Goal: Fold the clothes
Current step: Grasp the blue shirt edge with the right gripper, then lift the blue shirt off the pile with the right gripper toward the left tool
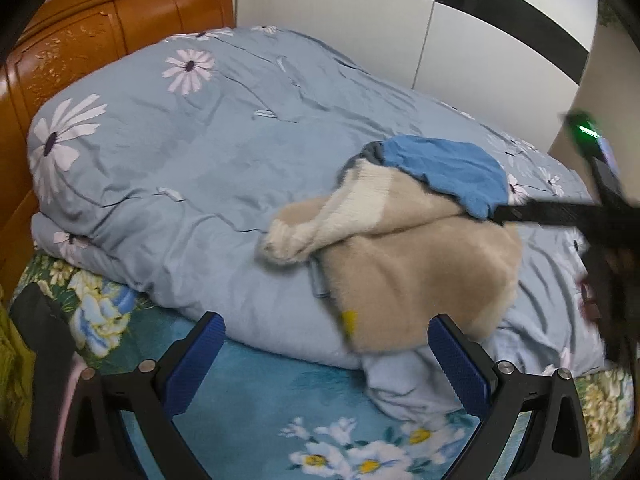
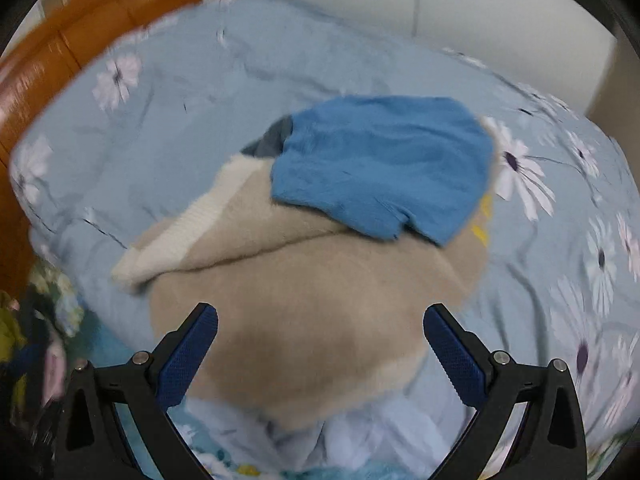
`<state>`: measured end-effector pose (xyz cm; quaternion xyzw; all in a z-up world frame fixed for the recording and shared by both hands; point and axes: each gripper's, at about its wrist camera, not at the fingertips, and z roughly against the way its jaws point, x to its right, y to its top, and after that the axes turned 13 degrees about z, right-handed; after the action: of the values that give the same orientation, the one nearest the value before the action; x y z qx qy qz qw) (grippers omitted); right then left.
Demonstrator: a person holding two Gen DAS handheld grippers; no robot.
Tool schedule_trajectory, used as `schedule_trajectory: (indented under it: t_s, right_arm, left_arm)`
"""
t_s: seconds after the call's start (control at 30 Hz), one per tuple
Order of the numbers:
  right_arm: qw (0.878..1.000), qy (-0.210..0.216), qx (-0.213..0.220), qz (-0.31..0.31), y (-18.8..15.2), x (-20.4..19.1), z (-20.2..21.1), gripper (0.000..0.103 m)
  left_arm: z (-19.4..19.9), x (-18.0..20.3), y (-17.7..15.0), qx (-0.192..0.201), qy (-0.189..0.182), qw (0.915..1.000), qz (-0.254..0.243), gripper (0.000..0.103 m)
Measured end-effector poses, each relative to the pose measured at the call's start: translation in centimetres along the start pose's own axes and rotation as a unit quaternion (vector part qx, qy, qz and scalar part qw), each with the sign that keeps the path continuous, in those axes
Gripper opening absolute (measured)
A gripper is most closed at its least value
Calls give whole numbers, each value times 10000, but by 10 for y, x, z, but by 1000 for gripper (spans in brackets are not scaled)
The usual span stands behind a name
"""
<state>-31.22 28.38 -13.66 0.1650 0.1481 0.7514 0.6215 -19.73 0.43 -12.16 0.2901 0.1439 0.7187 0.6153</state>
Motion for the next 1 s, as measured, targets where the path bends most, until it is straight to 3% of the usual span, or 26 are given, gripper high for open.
schedule_trajectory:
  t_s: [0.17,0.3,0.33,0.43,0.47,0.57,0.6,0.63,0.67,0.83,1.0]
  right_arm:
    - [9977,-349,-67,575,53,-19,-46,103]
    - [9947,-628,-349,738,79,-30,-79,102]
    - [9941,-673,-390,752,81,-30,-83,95]
    - [9898,-1020,-519,853,84,-29,-93,56]
    - [9889,-1038,-589,881,85,-28,-97,50]
    - [9860,-1019,-864,997,88,-25,-108,48]
    - [9855,-1075,-878,978,90,-24,-106,44]
    - [9849,-1132,-892,959,93,-23,-104,24]
    - [9845,-1188,-896,926,95,-21,-102,17]
    - [9901,-1228,-589,337,111,11,-64,13]
    - [9901,-1379,208,-142,116,54,21,12]
  left_arm:
    - [-1,-43,-16,-110,62,9987,487,103]
    - [-9,-65,-32,-496,214,9965,633,103]
    - [-10,-69,-36,-528,286,9964,601,103]
    - [-14,-78,-43,-685,454,9951,553,103]
    - [-15,-81,-45,-748,502,9944,545,103]
    - [-18,-86,-47,-792,616,9935,536,103]
    - [-18,-88,-46,-784,648,9934,535,103]
    - [-19,-89,-45,-829,617,9932,535,103]
    - [-19,-90,-44,-874,586,9930,535,103]
    - [-16,-94,-39,-1045,474,9916,603,103]
    - [-1,-98,-35,-1068,306,9910,743,103]
